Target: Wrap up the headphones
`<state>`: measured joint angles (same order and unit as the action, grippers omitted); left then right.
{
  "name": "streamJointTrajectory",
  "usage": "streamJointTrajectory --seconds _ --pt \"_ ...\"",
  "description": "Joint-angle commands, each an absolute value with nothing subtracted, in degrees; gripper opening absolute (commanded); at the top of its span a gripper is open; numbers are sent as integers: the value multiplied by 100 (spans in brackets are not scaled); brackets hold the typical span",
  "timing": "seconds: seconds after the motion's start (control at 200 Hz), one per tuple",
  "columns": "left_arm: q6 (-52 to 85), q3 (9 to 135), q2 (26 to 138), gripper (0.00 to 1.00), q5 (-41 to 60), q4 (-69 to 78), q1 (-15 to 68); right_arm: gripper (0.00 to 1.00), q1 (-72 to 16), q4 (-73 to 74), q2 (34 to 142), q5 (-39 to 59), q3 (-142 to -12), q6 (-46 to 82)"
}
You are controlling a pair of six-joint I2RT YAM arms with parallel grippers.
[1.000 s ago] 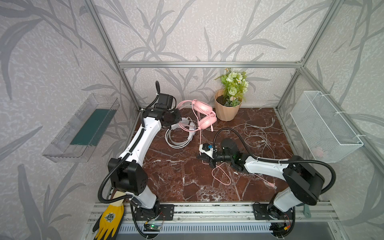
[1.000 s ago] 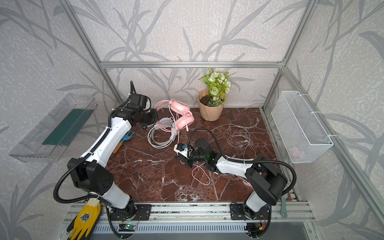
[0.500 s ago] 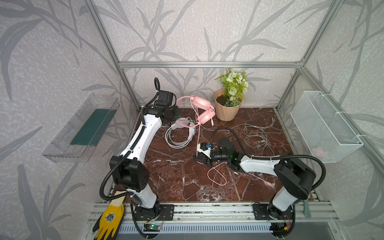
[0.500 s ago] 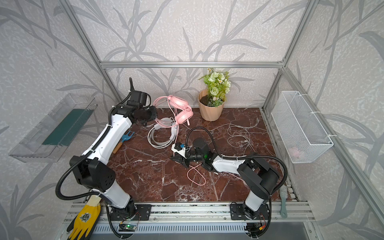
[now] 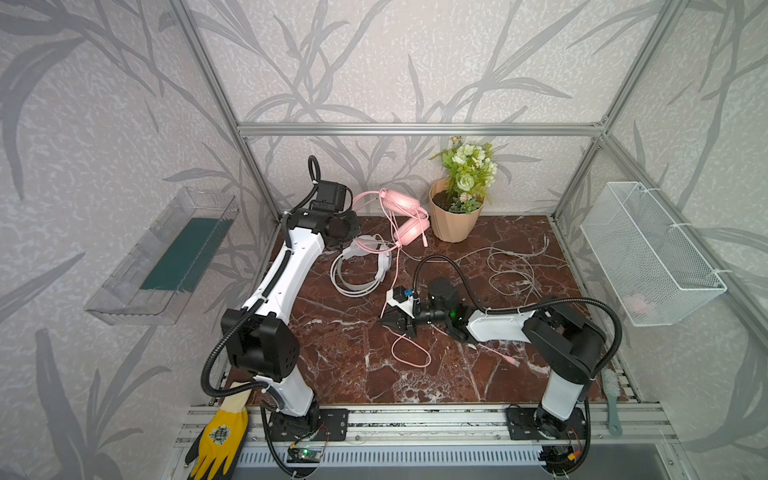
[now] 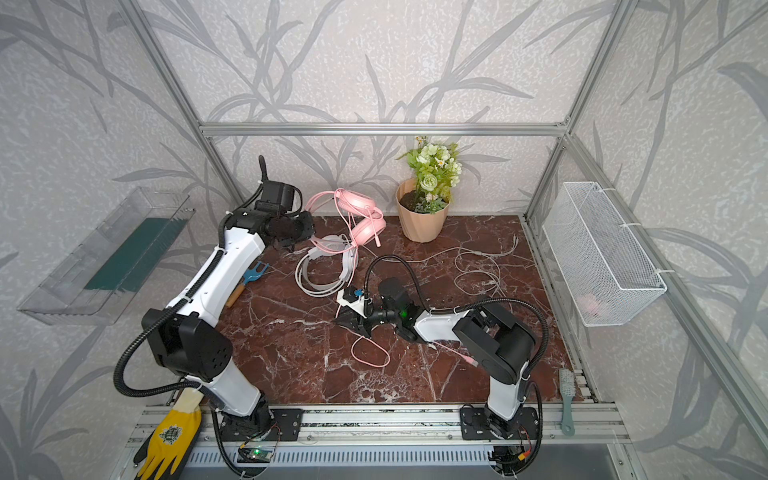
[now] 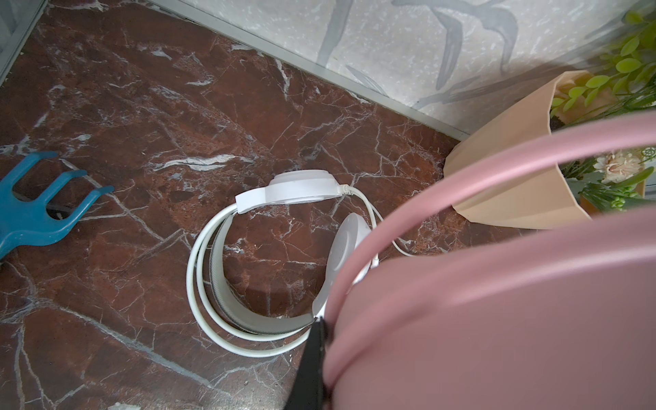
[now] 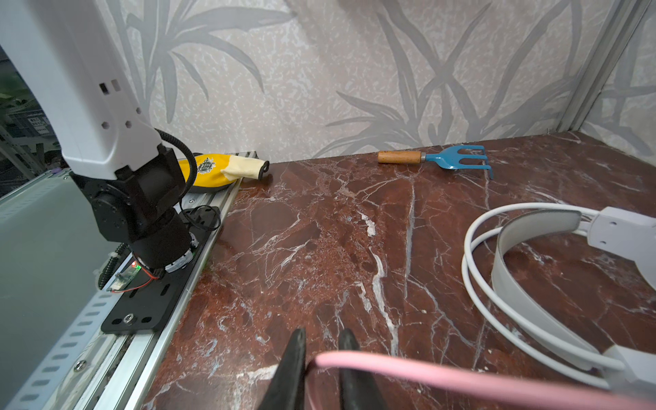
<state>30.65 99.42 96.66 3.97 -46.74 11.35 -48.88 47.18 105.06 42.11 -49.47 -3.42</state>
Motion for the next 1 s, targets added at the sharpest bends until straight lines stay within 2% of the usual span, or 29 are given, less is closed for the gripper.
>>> streamJointTrajectory --seconds 0.0,0.215,0.305,0.58,0.995 --pt "3295 10259 9611 0 379 -4357 1143 25 -4937 5492 10671 4368 -5123 9" --pt "3298 10274 9608 0 411 -4351 1151 26 -4983 5533 10800 4287 -5198 -1" --pt "3313 10269 9607 0 438 -4350 1165 34 -5017 5516 10861 4177 -5266 -10" --pt "3290 10266 9535 0 383 -4394 1178 36 -5140 5423 11104 3783 -5542 -141" --pt "3241 10358 9595 0 272 -4395 1178 16 -5225 5327 11072 3750 -5478 -290"
